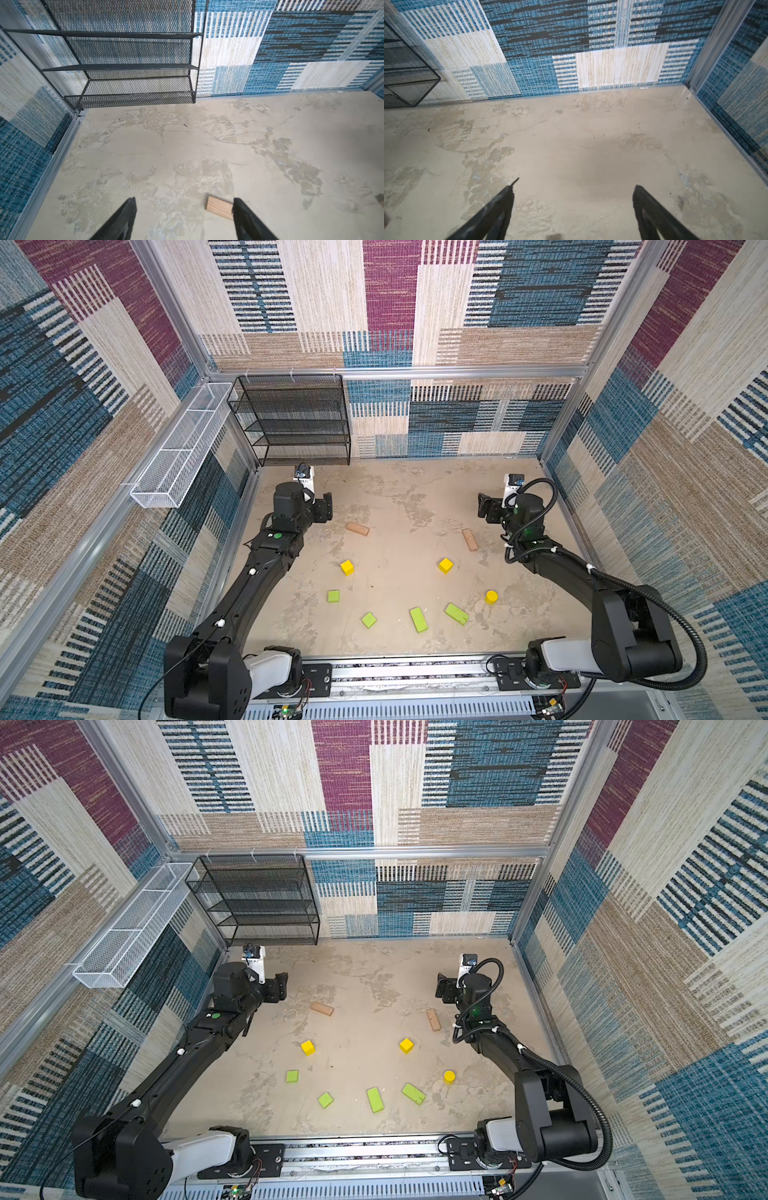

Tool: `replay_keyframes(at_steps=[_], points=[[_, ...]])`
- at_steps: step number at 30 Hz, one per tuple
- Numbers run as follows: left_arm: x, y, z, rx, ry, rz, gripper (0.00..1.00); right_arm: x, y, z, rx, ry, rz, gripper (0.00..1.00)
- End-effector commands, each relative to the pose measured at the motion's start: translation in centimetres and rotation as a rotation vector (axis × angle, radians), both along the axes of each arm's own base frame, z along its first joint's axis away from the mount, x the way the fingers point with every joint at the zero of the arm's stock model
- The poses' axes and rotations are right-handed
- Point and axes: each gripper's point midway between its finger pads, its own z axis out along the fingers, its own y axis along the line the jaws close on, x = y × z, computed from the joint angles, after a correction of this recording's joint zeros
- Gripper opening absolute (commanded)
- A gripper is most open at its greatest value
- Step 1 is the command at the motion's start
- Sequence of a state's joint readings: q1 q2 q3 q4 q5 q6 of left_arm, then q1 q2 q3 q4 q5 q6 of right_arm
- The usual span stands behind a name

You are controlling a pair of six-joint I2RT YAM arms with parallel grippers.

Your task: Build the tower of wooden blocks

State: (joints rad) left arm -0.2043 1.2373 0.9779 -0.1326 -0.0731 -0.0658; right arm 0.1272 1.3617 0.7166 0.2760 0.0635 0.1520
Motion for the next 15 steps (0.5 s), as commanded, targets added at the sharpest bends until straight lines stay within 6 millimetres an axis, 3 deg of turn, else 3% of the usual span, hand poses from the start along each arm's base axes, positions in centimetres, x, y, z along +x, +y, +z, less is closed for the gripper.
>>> replay_keyframes(at_steps=[1,9,15], points=[[-1.5,-1.1,-2.8,-0.02,0.152,0.037,0.77,-1.1,0.0,-2.1,0.075,0.138,-0.069,0.91],[-1.7,-6.0,-5.1,-0.103,0.236,-0.019,0.74,-1.8,3.7,-5.2,0.09,0.287,-0.013,0.92],[-2.4,-6.2,-6.4,-0.101,0.251,-0.002,0.73,-2.3,4.1,-8.6,0.052,0.401,-0.013,0.94]])
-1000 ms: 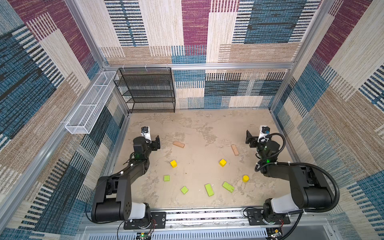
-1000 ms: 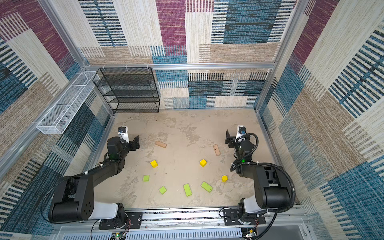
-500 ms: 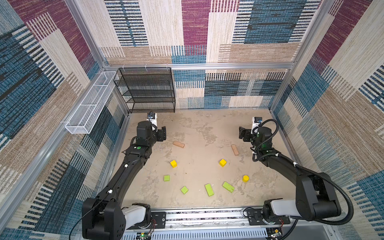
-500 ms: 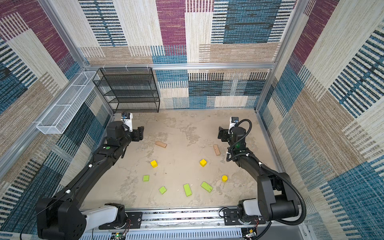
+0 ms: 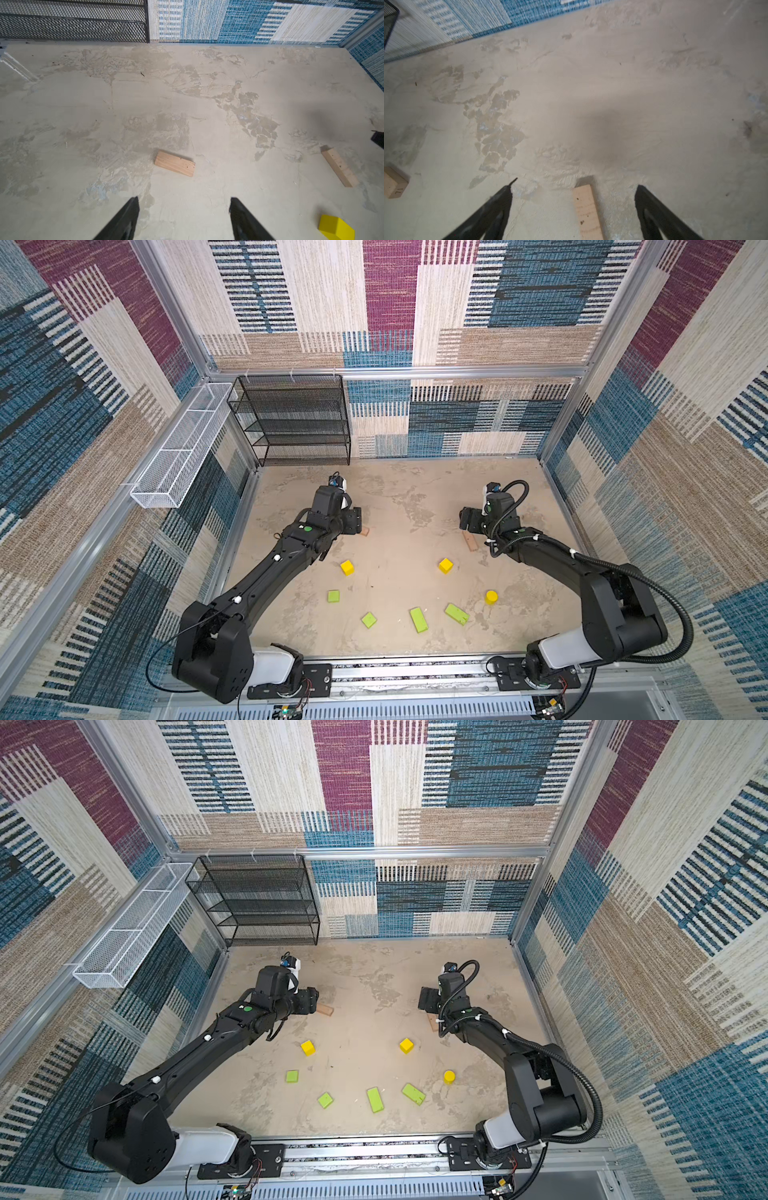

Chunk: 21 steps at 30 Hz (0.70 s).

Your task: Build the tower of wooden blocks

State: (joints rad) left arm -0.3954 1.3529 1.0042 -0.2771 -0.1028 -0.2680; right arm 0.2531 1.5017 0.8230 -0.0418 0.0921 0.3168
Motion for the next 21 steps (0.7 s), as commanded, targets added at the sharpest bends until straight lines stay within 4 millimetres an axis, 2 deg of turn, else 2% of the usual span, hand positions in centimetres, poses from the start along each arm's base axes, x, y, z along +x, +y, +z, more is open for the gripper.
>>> replay_keyframes(at_steps=[1,8,17,21], points=[[-0.2,0.7,-0.4,-0.013,0.001,0.059,0.73,-0.5,-0.3,-1.4,-0.011,0.061,-0.021,0.94],[-0.5,0.8,-0.8,-0.046,-0.01,0.076,0.73,-0.8,0.3,-4.2,0.032,0.137,-0.029,0.95],[-0.2,0.8,-1.9,-0.03,0.022,0.083,0.73,-1.7,0.8,-6.0,0.047,0.198,-0.018,0.94],[0.0,0.5,-2.5,-0.028,0.044,0.081,0.7,-1.7,1.4,-6.8,0.063,0.228,-0.002,0.87]])
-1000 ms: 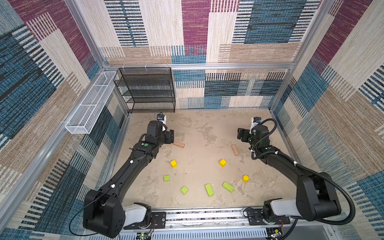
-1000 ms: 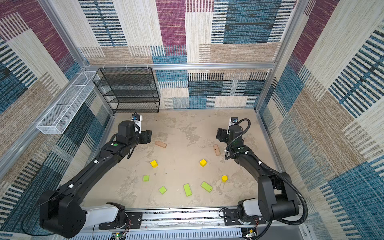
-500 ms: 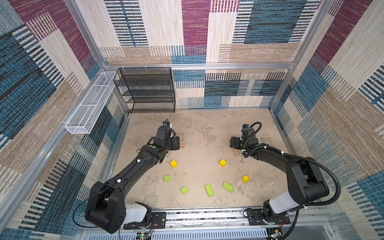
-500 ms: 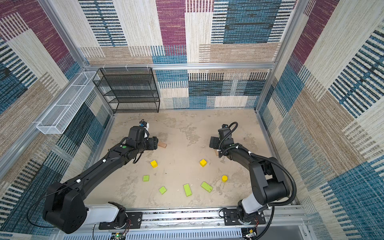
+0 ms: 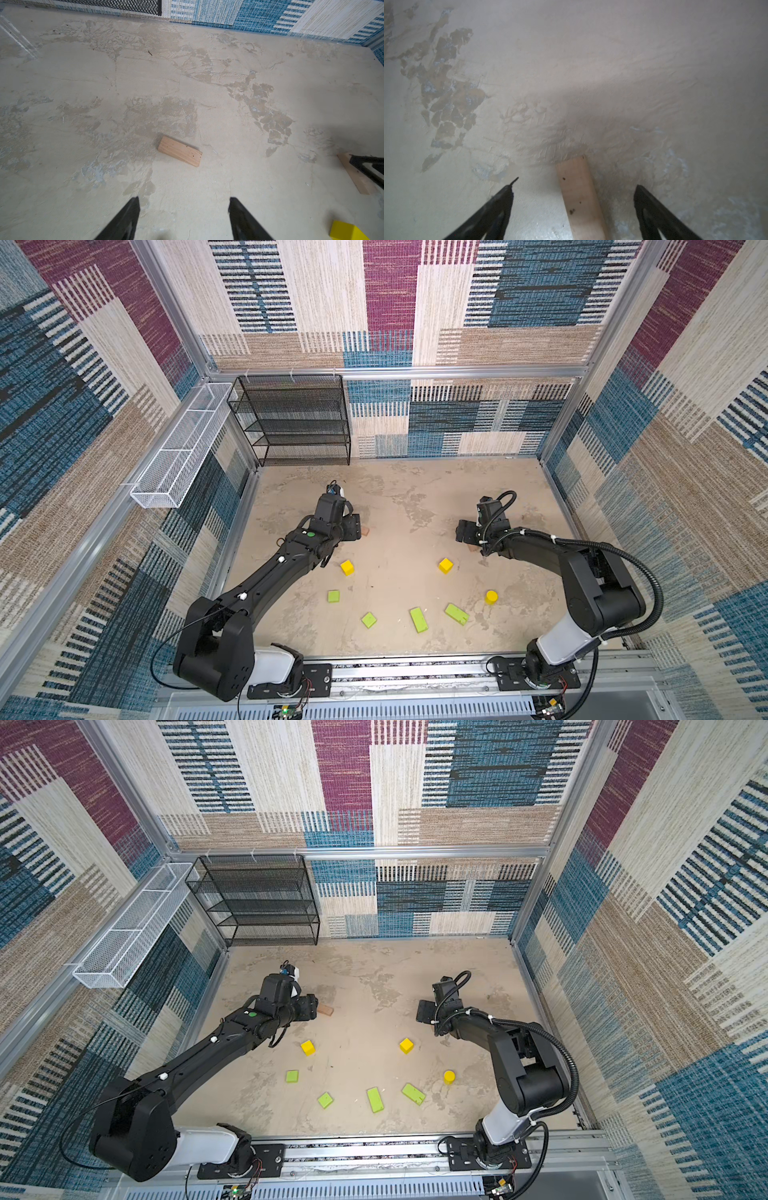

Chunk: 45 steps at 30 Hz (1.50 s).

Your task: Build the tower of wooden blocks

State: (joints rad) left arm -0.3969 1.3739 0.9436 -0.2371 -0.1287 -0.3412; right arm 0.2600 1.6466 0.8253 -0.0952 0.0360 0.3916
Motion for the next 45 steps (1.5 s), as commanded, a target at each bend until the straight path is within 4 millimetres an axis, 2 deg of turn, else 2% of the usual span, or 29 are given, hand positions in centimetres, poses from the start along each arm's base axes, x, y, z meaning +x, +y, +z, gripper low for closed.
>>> replay_keyframes(at_steps=[1,6,16,22,26,32,35,37,40,43,45], points=[[0.3,0.0,0.0,-0.007,0.006,0.015,0.69,-0.1,0.7,-0.6,0.028,0.031,0.012,0.85],[0.4,-0.2,-0.2,-0.009,0.021,0.013,0.68,-0.3,2.1,-1.6,0.063,0.067,0.023,0.76],[0.2,-0.2,-0.1,-0.009,0.026,0.009,0.65,-0.4,8.1,-2.9,0.154,0.127,0.133,0.7],[0.2,-0.1,0.1,-0.009,0.019,0.012,0.65,0.2,11.2,-1.8,0.188,0.109,0.202,0.71],[0.1,0.0,0.2,-0.005,0.016,0.015,0.65,0.3,10.5,0.2,0.151,0.071,0.182,0.73],[0.3,-0.2,-0.1,-0.008,0.019,0.013,0.66,-0.6,7.0,4.6,0.043,-0.027,0.063,0.81],[0.4,-0.4,-0.3,-0.013,0.026,0.007,0.66,-1.4,5.8,5.7,0.028,-0.05,0.015,0.88],[0.4,-0.5,-0.5,-0.013,0.033,0.004,0.66,-1.9,5.1,5.8,0.017,-0.052,-0.016,0.9],[0.5,-0.5,-0.5,-0.012,0.035,0.006,0.67,-2.4,4.1,4.9,-0.02,-0.023,-0.061,0.94],[0.4,-0.3,-0.6,-0.003,0.04,0.012,0.68,-2.8,3.9,3.7,-0.034,0.013,-0.082,1.0],[0.4,0.0,-0.7,0.012,0.044,0.02,0.68,-3.0,4.0,2.6,-0.039,0.032,-0.092,0.99]])
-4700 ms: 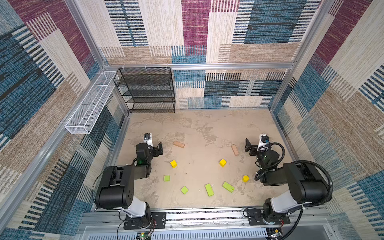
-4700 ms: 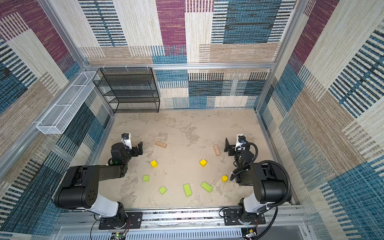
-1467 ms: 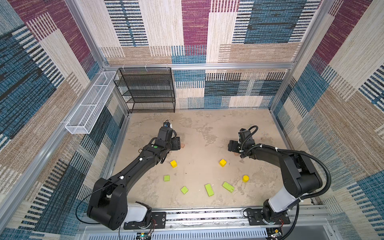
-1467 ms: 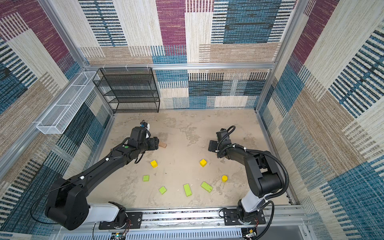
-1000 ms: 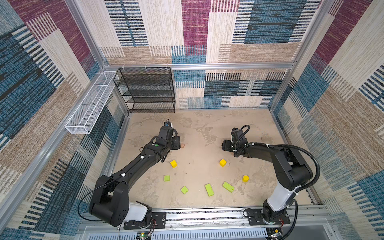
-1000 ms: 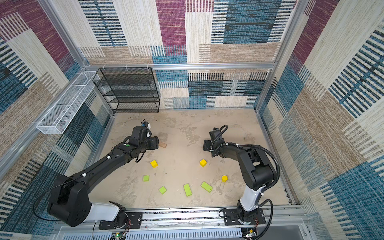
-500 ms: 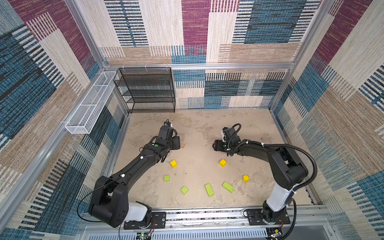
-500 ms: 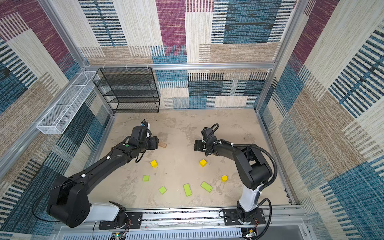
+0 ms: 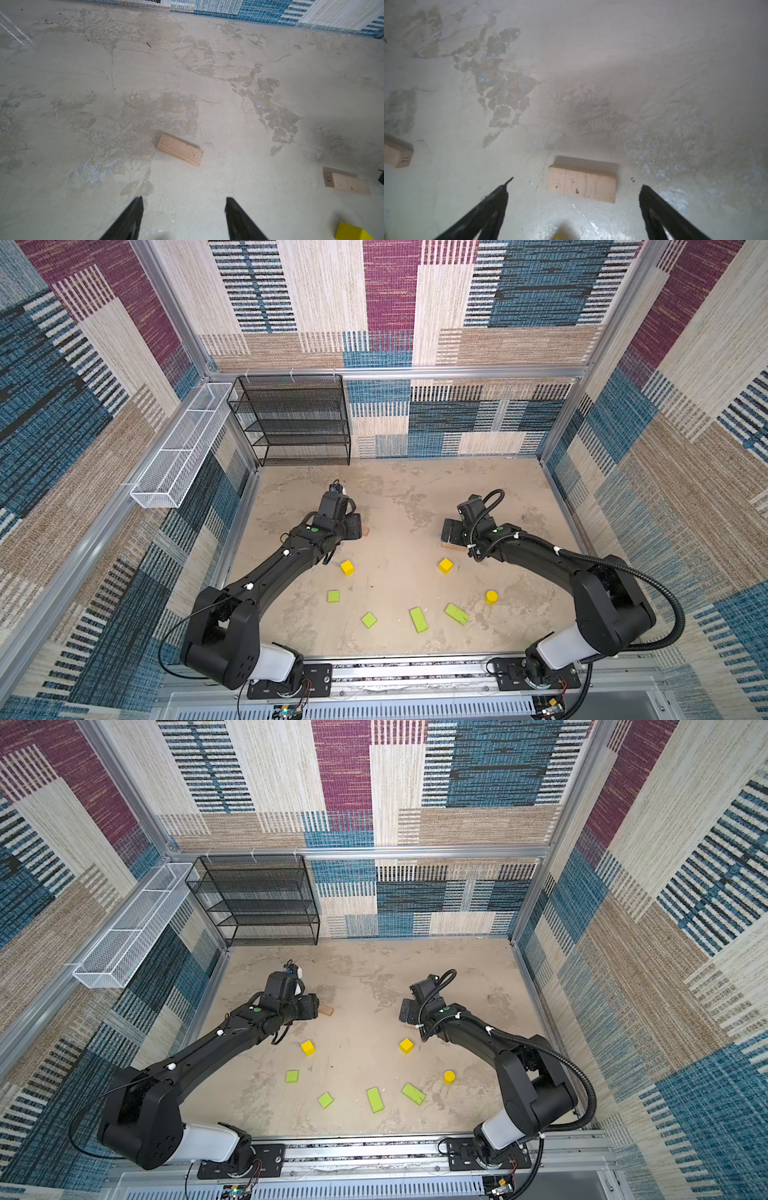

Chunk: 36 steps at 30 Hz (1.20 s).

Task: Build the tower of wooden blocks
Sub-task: 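Lower the right gripper and close it on the wooden block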

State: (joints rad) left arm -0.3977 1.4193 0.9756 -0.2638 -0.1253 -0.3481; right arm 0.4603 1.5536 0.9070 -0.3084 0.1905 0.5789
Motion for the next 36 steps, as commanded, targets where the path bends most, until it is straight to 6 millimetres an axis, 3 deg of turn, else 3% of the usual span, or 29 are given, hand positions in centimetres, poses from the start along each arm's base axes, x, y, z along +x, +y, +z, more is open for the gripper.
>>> replay_keyframes(at_steps=[1,9,19,36], points=[[0.0,0.4,0.2,0.011,0.005,0.023,0.68,-0.4,-0.4,-1.5,-0.022,0.029,-0.052,0.99],[-0.2,0.9,-0.1,0.044,0.017,0.034,0.68,-0.1,0.1,-4.0,-0.077,0.07,-0.076,0.99],[-0.1,1.1,-0.5,0.061,0.028,0.04,0.68,-0.1,0.7,-5.6,-0.128,0.114,-0.069,1.0],[-0.1,1.4,-0.8,0.082,0.045,0.045,0.68,-0.4,2.2,-6.3,-0.142,0.158,-0.021,0.74]])
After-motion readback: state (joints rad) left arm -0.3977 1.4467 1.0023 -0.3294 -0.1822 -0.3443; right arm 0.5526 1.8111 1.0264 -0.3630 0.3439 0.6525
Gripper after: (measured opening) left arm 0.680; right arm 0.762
